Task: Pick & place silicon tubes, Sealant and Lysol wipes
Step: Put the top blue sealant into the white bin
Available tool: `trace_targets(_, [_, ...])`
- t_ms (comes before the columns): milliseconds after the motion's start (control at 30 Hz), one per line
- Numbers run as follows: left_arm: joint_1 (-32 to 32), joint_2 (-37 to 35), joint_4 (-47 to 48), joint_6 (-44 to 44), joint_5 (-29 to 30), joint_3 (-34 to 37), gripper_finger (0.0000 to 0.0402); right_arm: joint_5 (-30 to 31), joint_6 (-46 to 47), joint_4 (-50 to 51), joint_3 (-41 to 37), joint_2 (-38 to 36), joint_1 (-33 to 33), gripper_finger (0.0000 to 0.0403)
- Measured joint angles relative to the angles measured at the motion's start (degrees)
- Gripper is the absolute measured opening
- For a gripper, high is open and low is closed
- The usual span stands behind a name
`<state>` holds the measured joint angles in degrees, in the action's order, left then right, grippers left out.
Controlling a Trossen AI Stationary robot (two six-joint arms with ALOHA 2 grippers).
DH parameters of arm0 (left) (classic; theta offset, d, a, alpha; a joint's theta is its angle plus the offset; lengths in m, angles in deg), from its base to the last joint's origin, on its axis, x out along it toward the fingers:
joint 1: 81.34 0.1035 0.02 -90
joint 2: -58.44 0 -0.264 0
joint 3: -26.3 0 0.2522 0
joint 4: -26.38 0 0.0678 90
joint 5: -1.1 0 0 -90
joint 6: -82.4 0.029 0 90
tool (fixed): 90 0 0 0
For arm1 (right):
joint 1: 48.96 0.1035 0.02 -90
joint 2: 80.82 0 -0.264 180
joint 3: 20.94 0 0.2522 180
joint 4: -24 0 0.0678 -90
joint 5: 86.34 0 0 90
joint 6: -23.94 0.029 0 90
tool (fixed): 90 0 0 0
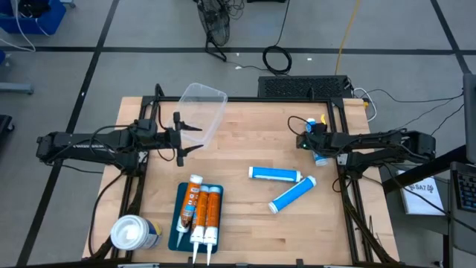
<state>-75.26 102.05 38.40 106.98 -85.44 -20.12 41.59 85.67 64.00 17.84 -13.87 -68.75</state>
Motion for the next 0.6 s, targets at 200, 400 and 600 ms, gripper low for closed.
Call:
trace_targets(200, [0.0, 0.0, 0.0, 0.04, 0.02, 0.0, 0.0255, 5.91, -6.98, -8.48, -0.22, -0.05, 0.0, 0.0345])
trace_targets(400, [0.0, 0.0, 0.02, 0.17, 0.02, 0.0, 0.0255, 7.1, -18.9, -26.55, -3.03, -0.06, 0.0, 0.0345])
trace_targets(600, [0.0, 0.0, 0.04, 0.17, 0.02, 0.0, 0.0255, 5.19, -31.97, -53.91, -9.49, -0.06, 0.0, 0.0345])
